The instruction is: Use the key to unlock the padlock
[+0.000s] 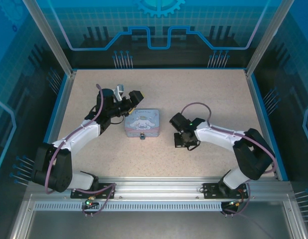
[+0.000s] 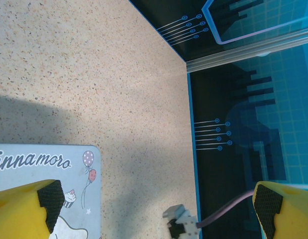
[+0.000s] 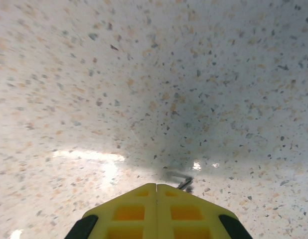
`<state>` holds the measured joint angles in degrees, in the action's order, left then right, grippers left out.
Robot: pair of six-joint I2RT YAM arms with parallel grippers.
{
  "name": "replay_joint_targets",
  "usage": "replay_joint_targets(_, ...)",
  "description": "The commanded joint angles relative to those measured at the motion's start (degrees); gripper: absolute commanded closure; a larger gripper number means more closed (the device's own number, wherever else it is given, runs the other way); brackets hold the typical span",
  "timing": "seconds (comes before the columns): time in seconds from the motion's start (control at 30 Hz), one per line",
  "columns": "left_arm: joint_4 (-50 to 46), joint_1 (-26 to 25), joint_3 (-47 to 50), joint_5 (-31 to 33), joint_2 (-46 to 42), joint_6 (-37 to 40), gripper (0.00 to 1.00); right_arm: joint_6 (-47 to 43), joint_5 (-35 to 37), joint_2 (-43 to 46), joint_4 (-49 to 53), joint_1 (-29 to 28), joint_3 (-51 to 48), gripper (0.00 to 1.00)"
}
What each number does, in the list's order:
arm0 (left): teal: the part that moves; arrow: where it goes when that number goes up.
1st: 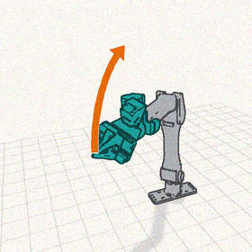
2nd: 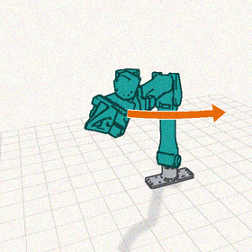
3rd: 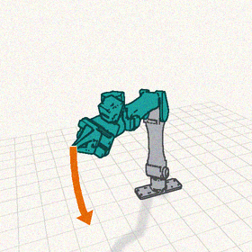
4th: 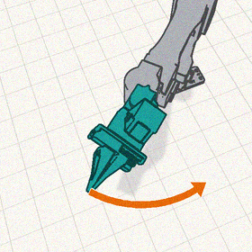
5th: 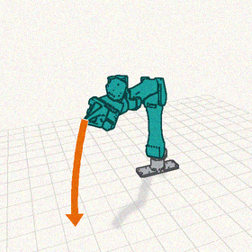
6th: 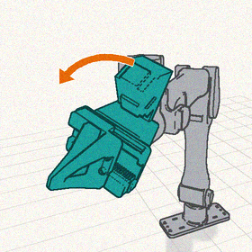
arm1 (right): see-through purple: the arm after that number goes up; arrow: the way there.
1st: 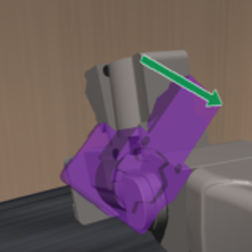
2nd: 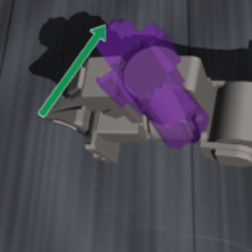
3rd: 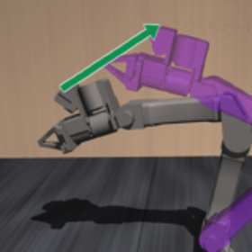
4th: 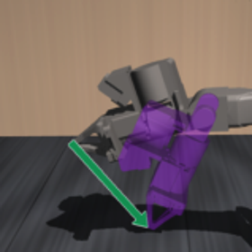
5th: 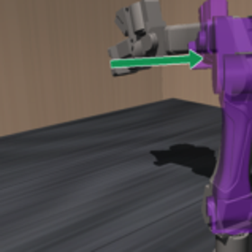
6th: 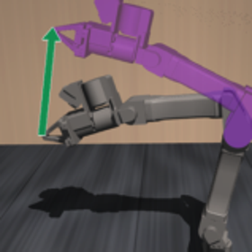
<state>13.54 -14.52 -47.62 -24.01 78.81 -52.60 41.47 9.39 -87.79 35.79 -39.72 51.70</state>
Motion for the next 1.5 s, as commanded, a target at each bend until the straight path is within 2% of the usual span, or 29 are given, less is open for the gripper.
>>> replay_joint_targets(0.0, -0.52, -0.33, -0.16, -0.53, -0.05, 0.07, 0.01, -2.51, -5.5, 4.21, -3.88, 2.86, -1.67, 1.0)
replay_joint_targets(0.17, -0.47, -0.36, -0.31, -0.51, -0.03, 0.08, 0.01, -2.71, -8.73, 5.2, -5.21, 4.97, -3.52, 1.0)
replay_joint_targets(0.3, -0.44, -0.33, -0.47, -0.49, 0.05, 0.02, 0.01, -1.06, -12.54, 4.99, -7.72, 4.04, -3.99, 1.0)
replay_joint_targets(0.5, -0.33, -0.33, -0.55, -0.49, 0.21, -0.12, 0.01, 0.63, -14.22, 6.12, -8.41, 1.83, -2.06, 1.0)
replay_joint_targets(0.53, -0.28, -0.35, -0.45, -0.51, 0.3, -0.21, 0.01, 0.76, -13.19, 5.86, -7.81, 1.92, -2.04, 0.93)
replay_joint_targets(0.57, -0.18, -0.33, -0.49, -0.4, 0.32, -0.24, 0.01, 0.89, -11.28, 5.48, -6.92, 2.37, -2.31, 0.64)
replay_joint_targets(0.6, -0.07, -0.4, -0.46, -0.38, 0.39, -0.31, 0.01, 1.1, -10.14, 5.02, -6.76, 3.37, -3.06, 0.43)
replay_joint_targets(0.63, 0.12, -0.48, -0.5, -0.42, 0.45, -0.4, 0.01, 1.4, -10.15, 4.72, -7.23, 4.68, -4.05, 0.36)
replay_joint_targets(0.83, 0.26, -0.77, -0.48, -0.28, 0.65, -0.35, 0.01, 1.29, -9.35, 4.26, -7.13, 5.82, -5.35, 0.37)
replay_joint_targets(1.17, 0.28, -0.86, -0.56, -0.21, 1.0, -0.36, 0.01, -4.87, -2.22, -1.37, -1.19, -1.54, 0.16, 0.43)
replay_joint_targets(1.47, 0.22, -0.86, -0.64, -0.16, 0.99, -0.31, 0.01, -7.41, -2.83, -5.87, -1.84, -4.66, 1.73, 0.47)
